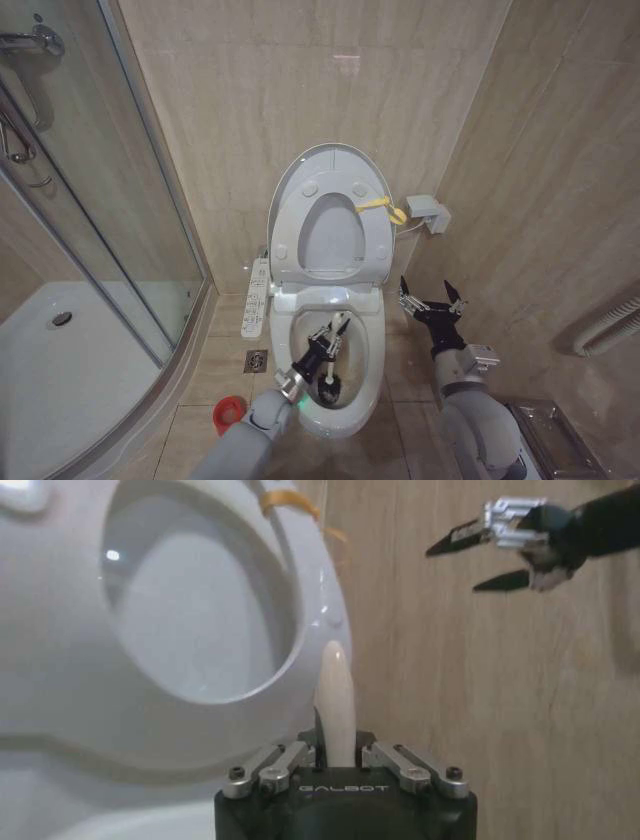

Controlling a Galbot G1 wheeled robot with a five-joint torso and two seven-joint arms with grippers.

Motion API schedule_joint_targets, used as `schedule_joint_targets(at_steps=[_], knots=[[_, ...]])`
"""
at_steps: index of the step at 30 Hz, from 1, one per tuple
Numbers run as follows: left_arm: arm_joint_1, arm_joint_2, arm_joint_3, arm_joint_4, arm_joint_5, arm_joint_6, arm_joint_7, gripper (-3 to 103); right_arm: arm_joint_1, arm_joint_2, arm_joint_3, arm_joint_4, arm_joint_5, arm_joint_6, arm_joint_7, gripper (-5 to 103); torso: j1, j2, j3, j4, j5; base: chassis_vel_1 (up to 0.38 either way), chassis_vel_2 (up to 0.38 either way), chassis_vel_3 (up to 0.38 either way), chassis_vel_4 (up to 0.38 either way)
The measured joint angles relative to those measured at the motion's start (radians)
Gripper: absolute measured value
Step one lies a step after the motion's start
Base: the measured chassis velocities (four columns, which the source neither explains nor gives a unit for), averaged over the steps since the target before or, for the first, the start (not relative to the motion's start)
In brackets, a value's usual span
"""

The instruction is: Open the toilet lid, clean the toilet bowl with a toilet brush, close the toilet lid, and flush.

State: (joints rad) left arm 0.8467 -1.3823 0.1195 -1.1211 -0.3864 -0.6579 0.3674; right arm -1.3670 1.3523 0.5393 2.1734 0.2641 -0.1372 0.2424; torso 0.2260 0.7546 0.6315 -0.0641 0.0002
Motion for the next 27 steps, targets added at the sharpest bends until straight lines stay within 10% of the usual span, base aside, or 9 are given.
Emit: schedule_joint_targets(at_steps=[27], knots=[[-0.096,-0.038,-0.04,0.22,0.012,-0.026,0.019,20,0.0,0.0,0.0,0.0,0.0,0.0,0.0,100,0.0,0.0,0.0,0.0,-0.0001,0.0,0.0,0.0,0.0]])
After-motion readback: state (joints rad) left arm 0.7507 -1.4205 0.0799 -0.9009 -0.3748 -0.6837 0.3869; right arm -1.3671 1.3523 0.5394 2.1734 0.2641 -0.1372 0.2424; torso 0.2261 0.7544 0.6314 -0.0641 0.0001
